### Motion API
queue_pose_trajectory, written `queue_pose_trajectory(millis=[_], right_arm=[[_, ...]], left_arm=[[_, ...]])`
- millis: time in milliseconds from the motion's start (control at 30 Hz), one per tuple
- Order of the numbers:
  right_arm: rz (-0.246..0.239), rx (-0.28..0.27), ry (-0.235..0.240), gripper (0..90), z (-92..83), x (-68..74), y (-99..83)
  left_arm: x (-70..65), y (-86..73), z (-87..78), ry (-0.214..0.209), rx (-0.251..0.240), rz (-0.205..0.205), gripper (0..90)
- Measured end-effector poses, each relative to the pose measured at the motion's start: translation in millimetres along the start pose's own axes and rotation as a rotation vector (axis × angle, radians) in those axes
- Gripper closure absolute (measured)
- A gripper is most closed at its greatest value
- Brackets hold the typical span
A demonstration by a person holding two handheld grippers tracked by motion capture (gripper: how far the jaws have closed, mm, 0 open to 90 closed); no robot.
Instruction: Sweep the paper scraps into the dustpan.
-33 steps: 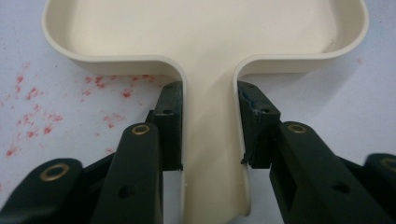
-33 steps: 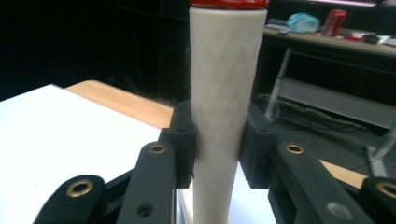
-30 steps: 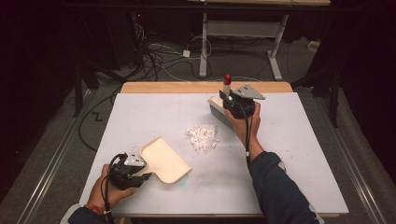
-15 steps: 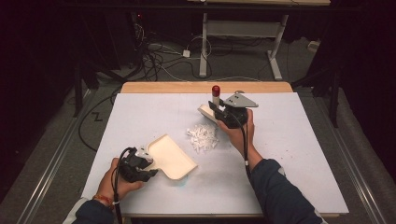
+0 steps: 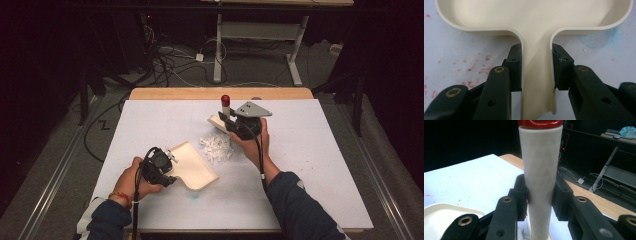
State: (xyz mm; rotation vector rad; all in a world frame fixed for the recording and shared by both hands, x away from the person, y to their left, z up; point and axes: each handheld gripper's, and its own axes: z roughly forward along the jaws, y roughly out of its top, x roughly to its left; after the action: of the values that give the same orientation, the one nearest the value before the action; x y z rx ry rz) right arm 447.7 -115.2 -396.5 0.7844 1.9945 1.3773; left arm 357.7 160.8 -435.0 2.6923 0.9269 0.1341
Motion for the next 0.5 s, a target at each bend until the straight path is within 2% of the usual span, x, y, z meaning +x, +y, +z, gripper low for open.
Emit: queue_pose_trajectory(millis=[67, 100, 200, 300, 500], right_arm=[[0.001, -0.002, 0.008, 69.8, -0.6, 0.4, -0.1], [0.007, -0.007, 0.032, 69.9, -1.5, 2.1, 0.4], [0.002, -0.007, 0.047, 70.0, -2.3, 5.6, 1.1], [-0.011, -0.004, 0.072, 69.9, -3.5, 14.2, 1.8], [-0.001, -0.017, 0.113, 70.0, -8.5, 30.5, 2.0]], left_arm=[[0.1, 3.2, 1.2, 0.001, 0.019, 0.004, 63.2], [0.1, 4.3, 1.3, 0.004, 0.021, 0.004, 63.1], [-0.5, 6.9, 0.9, 0.008, 0.027, 0.003, 63.2], [-0.5, 7.8, 1.3, 0.005, 0.031, -0.003, 63.2], [-0.1, 7.9, 6.1, 0.009, 0.047, 0.004, 63.2]])
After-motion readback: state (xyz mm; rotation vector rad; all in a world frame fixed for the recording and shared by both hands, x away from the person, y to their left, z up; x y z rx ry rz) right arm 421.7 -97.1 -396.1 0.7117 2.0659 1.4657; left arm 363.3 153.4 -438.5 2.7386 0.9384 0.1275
